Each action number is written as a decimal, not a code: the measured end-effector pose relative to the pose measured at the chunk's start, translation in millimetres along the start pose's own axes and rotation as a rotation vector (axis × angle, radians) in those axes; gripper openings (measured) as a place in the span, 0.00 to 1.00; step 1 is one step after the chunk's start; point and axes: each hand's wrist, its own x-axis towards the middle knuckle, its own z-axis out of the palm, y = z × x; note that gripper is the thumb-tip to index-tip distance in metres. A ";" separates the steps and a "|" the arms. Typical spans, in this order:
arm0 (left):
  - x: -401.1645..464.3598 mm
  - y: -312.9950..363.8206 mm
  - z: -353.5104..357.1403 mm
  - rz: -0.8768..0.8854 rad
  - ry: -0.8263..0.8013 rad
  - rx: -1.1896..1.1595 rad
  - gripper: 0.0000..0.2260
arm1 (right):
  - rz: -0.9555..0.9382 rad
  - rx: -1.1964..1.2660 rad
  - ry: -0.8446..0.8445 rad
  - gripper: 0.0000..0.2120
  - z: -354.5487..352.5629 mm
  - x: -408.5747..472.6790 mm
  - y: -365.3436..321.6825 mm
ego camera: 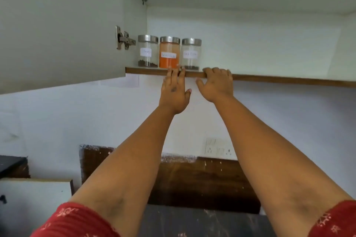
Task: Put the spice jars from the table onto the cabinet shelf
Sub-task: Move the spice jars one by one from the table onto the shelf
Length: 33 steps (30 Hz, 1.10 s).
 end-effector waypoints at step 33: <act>-441.5 63.8 113.6 -0.556 -1.217 -0.496 0.40 | 0.818 0.139 -0.696 0.39 159.7 -460.9 62.0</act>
